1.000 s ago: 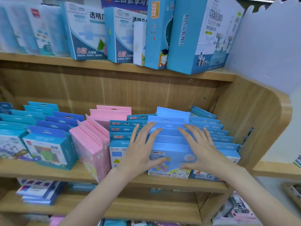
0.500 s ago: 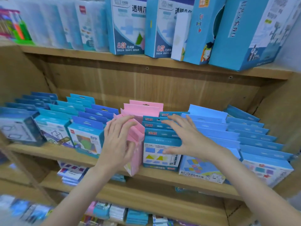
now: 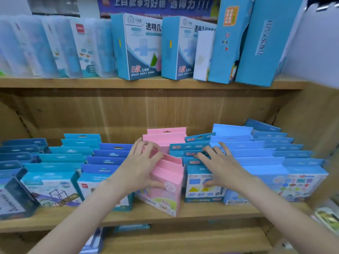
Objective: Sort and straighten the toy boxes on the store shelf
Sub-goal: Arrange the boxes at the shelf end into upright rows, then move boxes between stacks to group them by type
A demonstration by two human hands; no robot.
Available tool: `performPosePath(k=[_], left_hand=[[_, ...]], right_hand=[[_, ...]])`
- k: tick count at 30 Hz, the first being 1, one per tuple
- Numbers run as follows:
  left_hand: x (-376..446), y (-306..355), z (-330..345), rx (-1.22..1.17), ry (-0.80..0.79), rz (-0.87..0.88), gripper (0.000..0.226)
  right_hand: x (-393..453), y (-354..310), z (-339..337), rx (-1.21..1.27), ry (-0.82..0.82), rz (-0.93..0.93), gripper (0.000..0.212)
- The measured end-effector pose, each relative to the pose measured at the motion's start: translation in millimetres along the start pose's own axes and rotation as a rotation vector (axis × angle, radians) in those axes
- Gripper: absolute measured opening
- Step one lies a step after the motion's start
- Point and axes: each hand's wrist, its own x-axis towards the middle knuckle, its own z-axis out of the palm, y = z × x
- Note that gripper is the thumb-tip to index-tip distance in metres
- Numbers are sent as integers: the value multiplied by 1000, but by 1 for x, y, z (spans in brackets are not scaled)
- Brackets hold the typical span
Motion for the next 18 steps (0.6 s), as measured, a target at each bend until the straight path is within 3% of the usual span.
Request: performPosePath(k=[2, 4, 6, 8, 11, 14, 16, 18], left_hand=[[1, 4, 5, -26, 42, -23, 73], [3, 5, 7, -28, 50, -18, 71], [3, 5, 8, -15, 42, -33, 71], [2, 6, 7, -12, 29, -55, 72], [1, 8, 5, -18, 12, -92, 70], [0, 11, 6, 8, 6, -130, 70], [1, 12, 10, 43, 7, -170, 72], [6, 12, 14, 57, 0, -215, 75]], right_hand=[[1, 1, -7, 74, -45, -23, 80], [7, 5, -26, 406, -51, -24, 61], [22, 14, -38, 666, 65, -17, 36], [41, 22, -40, 658, 128, 6, 23], [63, 22, -30, 534, 42, 6, 20], [66, 31, -20, 239, 78, -10, 33], [61, 44, -13, 158, 87, 16, 47], [59, 53, -5, 153, 119, 28, 46]])
